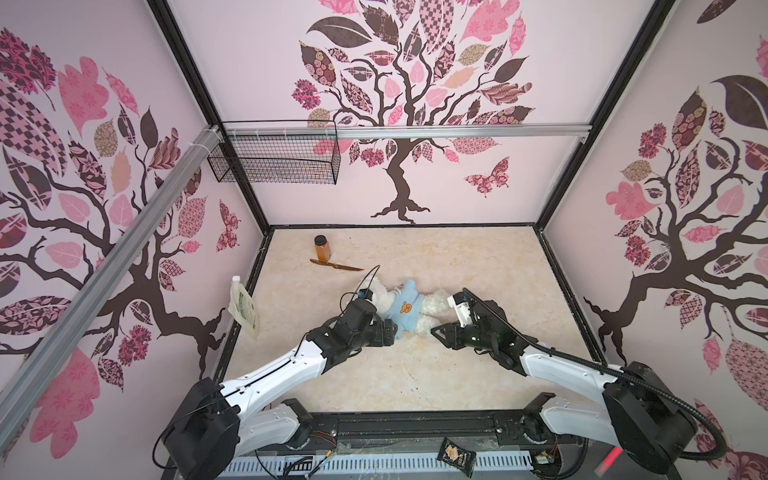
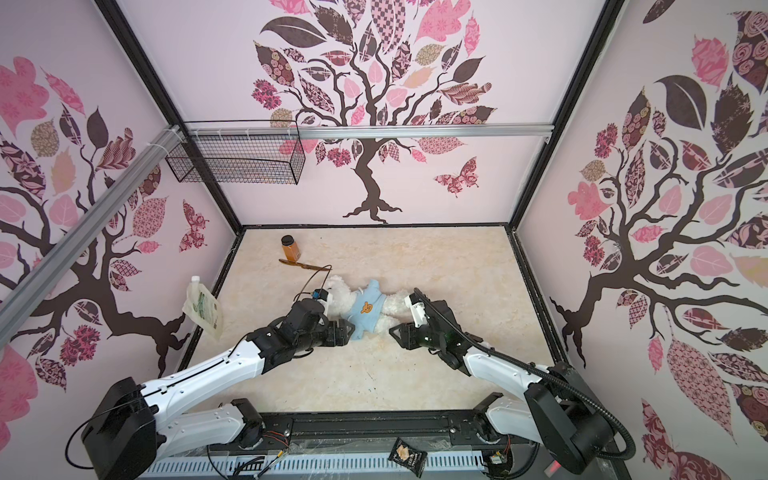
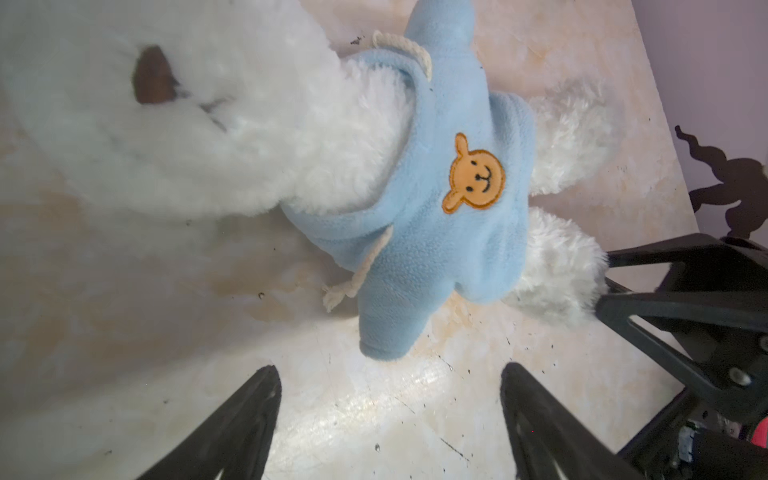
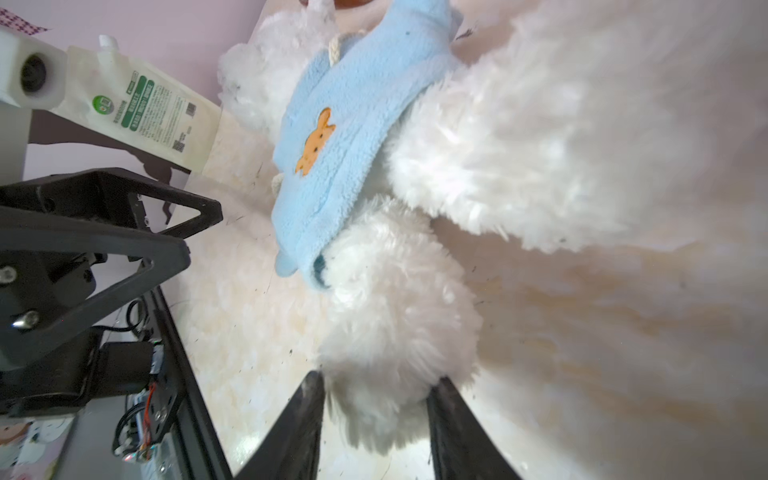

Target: Dress the teddy bear

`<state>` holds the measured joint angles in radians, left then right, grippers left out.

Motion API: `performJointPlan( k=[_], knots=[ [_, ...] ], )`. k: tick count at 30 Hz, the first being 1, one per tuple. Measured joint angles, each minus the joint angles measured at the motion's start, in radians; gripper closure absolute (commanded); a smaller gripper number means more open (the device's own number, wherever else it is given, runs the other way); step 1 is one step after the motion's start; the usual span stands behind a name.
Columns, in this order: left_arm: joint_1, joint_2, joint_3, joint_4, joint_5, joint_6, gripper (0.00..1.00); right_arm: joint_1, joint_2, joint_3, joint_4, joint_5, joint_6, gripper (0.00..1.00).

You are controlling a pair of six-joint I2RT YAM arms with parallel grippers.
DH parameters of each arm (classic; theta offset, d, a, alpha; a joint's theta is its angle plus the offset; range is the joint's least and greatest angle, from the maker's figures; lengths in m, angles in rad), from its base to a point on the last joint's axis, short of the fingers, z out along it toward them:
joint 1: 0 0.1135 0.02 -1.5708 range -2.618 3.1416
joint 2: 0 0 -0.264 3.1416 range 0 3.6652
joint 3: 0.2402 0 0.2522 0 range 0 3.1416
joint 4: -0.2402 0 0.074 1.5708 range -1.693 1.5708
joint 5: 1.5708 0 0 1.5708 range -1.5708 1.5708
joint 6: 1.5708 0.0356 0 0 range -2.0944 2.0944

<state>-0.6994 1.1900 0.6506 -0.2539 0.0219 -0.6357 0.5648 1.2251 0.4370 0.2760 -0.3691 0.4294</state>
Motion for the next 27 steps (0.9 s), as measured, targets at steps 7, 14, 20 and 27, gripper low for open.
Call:
performJointPlan(
  k=[7,14,20,27],
  knots=[
    [0.033,0.158,0.012,0.088,0.107,0.002,0.18,0.008,0.142,0.020,0.045,0.014,-0.011,0.60],
    [0.101,0.289,0.068,0.153,0.184,0.005,0.15,0.143,0.137,-0.035,0.109,-0.036,0.010,0.61],
    [0.101,0.313,0.116,0.139,0.170,0.060,0.13,0.247,0.121,-0.058,0.179,-0.149,0.018,0.59],
    [0.101,0.276,0.134,0.063,0.060,0.131,0.09,0.248,-0.081,-0.004,0.076,-0.031,-0.166,0.43]
  ],
)
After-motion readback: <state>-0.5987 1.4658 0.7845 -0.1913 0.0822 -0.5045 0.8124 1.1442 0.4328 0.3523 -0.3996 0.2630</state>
